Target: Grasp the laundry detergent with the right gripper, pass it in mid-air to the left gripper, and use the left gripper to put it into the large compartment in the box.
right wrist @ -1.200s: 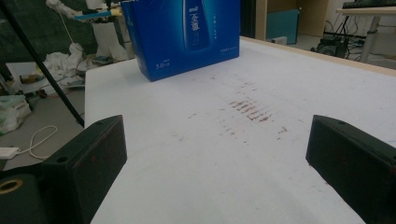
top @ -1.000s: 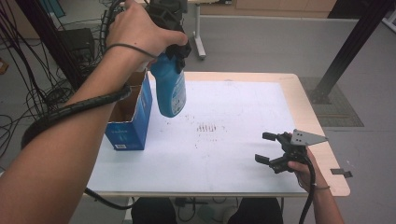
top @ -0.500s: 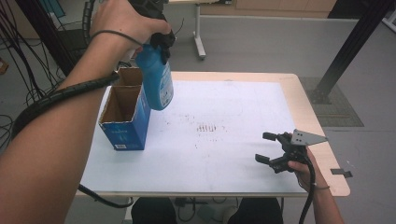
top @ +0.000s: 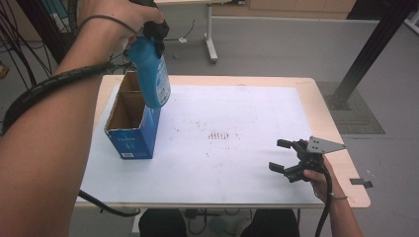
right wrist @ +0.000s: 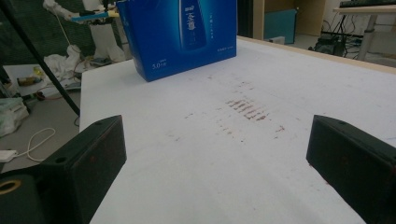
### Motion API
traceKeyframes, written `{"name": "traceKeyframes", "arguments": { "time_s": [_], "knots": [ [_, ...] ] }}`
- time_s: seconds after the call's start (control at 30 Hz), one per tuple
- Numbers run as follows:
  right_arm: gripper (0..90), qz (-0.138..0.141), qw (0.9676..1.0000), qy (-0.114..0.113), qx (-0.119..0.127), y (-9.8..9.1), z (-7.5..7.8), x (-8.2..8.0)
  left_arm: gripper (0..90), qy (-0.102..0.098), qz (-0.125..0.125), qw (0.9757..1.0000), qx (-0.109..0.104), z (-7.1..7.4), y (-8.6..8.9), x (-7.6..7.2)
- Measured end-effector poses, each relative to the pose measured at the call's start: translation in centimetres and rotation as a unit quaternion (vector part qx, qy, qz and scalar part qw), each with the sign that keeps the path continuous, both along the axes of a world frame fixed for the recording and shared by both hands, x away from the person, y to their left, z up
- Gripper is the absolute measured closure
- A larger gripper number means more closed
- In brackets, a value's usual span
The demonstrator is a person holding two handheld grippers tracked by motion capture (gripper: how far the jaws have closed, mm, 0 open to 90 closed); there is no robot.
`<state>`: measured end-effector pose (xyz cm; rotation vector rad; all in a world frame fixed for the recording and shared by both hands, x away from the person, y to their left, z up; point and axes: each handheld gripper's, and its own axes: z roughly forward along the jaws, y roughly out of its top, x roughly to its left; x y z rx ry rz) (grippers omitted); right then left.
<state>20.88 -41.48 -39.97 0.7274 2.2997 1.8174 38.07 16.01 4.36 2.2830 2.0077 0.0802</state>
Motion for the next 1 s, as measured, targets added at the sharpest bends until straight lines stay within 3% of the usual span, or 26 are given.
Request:
{"name": "traceKeyframes", "arguments": {
  "time_s": [0.43, 0.67, 1.0],
  "knots": [
    [4.9, -0.001, 1.0000, 0.006, -0.001, 0.1, -0.3, 0.2, 37.7, 0.005, 0.039, 0.9992, 0.002, -0.1, 2.7, 0.9],
    [4.9, 0.001, 1.0000, 0.008, -0.001, 0.4, -0.4, 0.3, 37.7, 0.013, 0.069, 0.9975, -0.011, -0.5, 5.1, 1.4],
    [5.0, 0.001, 0.9999, 0.010, -0.003, 0.8, -0.4, 0.4, 37.7, 0.010, 0.099, 0.9950, -0.005, -0.6, 7.0, 1.5]
  ]
}}
